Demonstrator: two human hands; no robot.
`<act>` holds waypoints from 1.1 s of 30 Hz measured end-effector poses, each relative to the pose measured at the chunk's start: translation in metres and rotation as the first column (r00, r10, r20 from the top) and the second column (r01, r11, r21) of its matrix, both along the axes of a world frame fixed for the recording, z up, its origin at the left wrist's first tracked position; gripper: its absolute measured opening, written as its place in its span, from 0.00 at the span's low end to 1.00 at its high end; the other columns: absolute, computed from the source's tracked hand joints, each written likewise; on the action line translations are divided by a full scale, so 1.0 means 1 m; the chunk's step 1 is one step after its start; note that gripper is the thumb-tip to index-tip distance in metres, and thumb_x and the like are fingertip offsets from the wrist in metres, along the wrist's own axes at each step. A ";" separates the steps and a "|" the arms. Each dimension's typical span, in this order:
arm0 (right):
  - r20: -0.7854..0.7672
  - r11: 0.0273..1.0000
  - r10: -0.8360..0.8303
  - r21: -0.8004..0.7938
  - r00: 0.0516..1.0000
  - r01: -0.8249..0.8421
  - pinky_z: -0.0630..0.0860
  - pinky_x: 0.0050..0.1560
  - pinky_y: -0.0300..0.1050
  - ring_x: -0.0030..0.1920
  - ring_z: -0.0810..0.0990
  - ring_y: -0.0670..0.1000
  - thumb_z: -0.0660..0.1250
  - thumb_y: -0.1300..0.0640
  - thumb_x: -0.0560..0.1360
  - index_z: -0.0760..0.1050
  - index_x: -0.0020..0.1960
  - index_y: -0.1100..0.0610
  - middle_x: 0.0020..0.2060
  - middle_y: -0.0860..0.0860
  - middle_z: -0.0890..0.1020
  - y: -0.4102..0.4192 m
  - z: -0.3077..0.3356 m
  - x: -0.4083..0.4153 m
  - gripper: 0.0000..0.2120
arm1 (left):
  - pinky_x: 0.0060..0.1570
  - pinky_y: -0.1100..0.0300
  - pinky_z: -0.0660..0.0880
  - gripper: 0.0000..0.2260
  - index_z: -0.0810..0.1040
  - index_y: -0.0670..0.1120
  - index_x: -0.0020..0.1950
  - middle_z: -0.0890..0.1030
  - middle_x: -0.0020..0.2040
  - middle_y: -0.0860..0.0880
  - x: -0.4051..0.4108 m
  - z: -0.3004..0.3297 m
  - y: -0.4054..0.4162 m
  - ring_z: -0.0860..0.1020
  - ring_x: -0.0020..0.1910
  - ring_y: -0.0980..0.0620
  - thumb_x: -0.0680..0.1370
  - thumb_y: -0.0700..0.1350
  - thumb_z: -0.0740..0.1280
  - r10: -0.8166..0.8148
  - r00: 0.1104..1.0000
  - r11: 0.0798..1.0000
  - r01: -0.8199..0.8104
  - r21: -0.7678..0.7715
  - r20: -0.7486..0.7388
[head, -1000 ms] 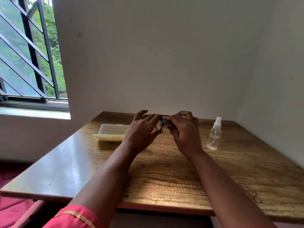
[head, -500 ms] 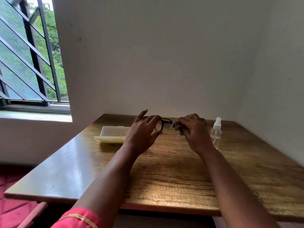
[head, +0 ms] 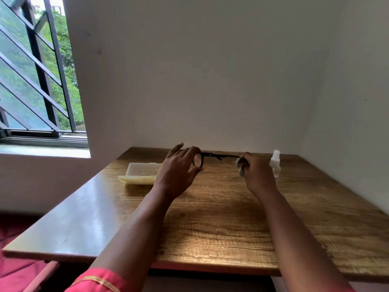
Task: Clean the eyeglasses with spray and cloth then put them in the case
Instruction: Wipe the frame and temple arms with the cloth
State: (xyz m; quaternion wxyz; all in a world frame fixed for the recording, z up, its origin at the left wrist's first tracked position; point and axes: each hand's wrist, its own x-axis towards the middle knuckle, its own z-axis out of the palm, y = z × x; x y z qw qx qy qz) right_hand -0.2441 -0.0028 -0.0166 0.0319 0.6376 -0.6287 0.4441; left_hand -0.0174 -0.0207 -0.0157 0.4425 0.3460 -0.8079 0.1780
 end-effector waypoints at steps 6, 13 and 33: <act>-0.025 0.976 -0.215 0.029 0.976 0.216 0.71 0.44 0.42 0.48 0.82 0.55 0.64 0.66 0.77 0.77 0.54 0.57 0.45 0.55 0.84 0.003 -0.001 -0.001 0.08 | 0.58 0.56 0.70 0.18 0.73 0.45 0.56 0.83 0.49 0.47 0.005 -0.001 0.000 0.81 0.51 0.45 0.71 0.46 0.76 0.010 0.998 0.999 -0.008 0.036 -0.059; 0.155 0.911 -0.164 -0.354 0.974 0.210 0.61 0.35 0.30 0.40 0.76 0.50 0.70 0.60 0.76 0.75 0.51 0.61 0.41 0.54 0.82 0.018 0.014 0.017 0.07 | 0.59 0.54 0.71 0.19 0.76 0.44 0.58 0.83 0.52 0.46 0.004 0.001 0.001 0.81 0.52 0.45 0.70 0.46 0.76 0.032 0.999 0.999 -0.032 0.019 -0.031; 0.082 0.847 0.489 -0.285 0.869 -0.449 0.77 0.51 0.34 0.53 0.79 0.42 0.67 0.66 0.73 0.82 0.56 0.58 0.52 0.48 0.76 0.017 0.011 0.042 0.13 | 0.61 0.52 0.72 0.20 0.78 0.43 0.56 0.84 0.52 0.46 -0.002 0.002 0.000 0.82 0.51 0.45 0.67 0.45 0.79 0.092 0.994 0.995 -0.090 -0.048 0.057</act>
